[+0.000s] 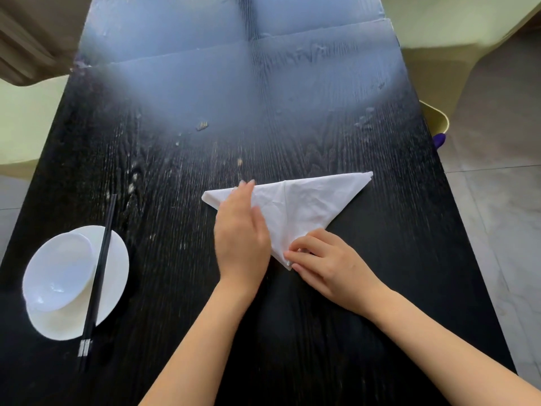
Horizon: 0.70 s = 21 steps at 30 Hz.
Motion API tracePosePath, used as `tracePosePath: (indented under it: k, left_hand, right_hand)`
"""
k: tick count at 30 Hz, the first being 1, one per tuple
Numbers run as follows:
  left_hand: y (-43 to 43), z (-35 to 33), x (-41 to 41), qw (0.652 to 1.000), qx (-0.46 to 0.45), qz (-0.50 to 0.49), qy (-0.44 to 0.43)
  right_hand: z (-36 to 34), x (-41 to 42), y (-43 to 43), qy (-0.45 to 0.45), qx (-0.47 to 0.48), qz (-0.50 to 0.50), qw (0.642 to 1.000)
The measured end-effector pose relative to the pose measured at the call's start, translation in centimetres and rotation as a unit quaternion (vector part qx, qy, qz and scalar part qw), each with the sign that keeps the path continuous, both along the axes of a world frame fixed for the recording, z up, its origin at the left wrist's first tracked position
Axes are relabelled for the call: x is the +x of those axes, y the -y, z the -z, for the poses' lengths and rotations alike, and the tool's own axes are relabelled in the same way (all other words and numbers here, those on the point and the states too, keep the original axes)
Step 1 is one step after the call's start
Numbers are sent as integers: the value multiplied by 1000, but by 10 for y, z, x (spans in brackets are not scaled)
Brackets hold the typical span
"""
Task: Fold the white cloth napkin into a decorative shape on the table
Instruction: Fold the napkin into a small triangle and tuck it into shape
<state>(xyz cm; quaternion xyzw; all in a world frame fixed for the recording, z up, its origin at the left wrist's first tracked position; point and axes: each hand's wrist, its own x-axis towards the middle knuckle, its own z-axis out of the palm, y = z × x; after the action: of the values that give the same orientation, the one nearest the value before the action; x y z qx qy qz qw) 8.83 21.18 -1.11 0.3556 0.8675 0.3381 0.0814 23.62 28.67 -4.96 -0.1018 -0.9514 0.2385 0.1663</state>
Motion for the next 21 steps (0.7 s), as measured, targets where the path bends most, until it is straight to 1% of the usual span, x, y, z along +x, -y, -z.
tracePosePath:
  k: [2,3,5,7,8,9,10,11,13,15,18,21]
  left_hand:
    - [-15,28,-4,993,-84,72,-52]
    - [-18,41,-5,985,-131,85,-79]
    - [-20,61,-5,971,-177,84,-138]
    - [-20,68,-4,961,-200,78,-172]
    - [-20,68,-4,958,-209,76,-179]
    - [-21,66,-5,956,-217,73,-184]
    - [-23,64,-5,954,-227,71,-185]
    - [-24,62,-4,952,-236,69,-184]
    - [-22,61,-4,950,-248,65,-176]
    - [-18,62,-11,955,-244,48,-159]
    - [-6,62,-31,952,-262,29,-157]
    - [8,60,-52,950,-273,24,-149]
  right_hand:
    - [0,-2,-1,3,-4,-4,1000]
    - [-2,-2,-1,3,-13,-4,1000]
    - [-10,-3,-1,-13,-51,17,998]
    - [-20,-14,-5,-56,-79,81,992]
    - [-22,-25,-10,-75,-73,127,986]
    - [-22,-39,-15,-74,-56,177,980]
    - [-19,-56,-20,-48,-33,219,974]
    - [-15,-71,-23,2,-16,247,969]
    - [-1,-88,-23,107,-2,262,959]
    - [12,-89,-21,177,10,252,951]
    - [17,-80,-25,217,31,242,945]
    - [16,-73,-31,238,46,265,933]
